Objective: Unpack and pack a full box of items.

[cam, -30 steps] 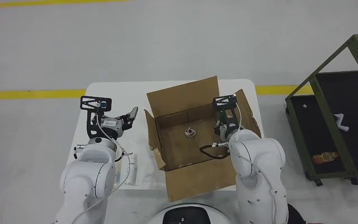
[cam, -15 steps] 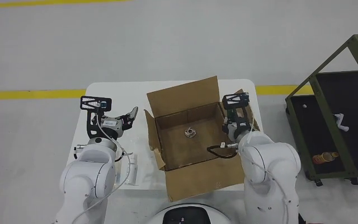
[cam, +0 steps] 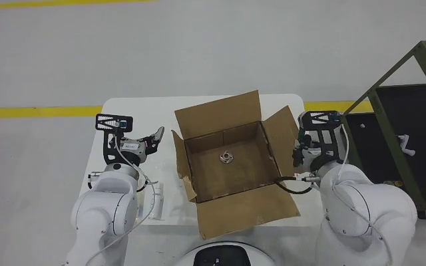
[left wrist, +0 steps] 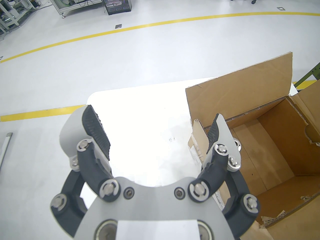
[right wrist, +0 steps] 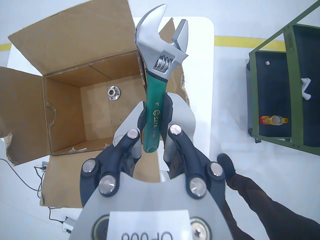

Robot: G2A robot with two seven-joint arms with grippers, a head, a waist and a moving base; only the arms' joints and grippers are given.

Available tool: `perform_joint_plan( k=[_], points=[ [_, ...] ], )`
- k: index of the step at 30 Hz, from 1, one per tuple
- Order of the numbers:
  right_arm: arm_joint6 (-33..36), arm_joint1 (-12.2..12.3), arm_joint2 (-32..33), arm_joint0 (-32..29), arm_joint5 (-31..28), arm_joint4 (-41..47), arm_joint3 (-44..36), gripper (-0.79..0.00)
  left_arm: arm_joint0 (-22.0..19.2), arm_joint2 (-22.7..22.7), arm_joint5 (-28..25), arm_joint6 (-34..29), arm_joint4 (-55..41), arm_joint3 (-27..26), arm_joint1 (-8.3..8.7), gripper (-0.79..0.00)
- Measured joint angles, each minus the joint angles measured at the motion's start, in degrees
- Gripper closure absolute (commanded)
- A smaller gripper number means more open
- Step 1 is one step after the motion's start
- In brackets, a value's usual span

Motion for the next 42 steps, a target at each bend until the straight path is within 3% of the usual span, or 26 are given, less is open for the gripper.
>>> perform_joint_plan(
  k=[10,24,33,42],
  points=[
    [1.8,1.2,7.0,1.2,-1.5,3.1,0.1,0.0,0.0,0.0,0.0,0.0,0.0,0.0,0.0,-0.785],
    [3.3,2.9,13.4,-1.5,-1.8,3.1,0.1,0.0,0.0,0.0,0.0,0.0,0.0,0.0,0.0,-0.785],
    [2.9,3.7,17.3,-8.0,-1.4,4.5,0.1,0.0,0.0,0.0,0.0,0.0,0.0,0.0,0.0,-0.785],
    [-0.3,4.1,19.0,-18.3,-0.7,6.4,0.1,0.0,0.0,0.0,0.0,0.0,0.0,0.0,0.0,-0.785]
  ],
)
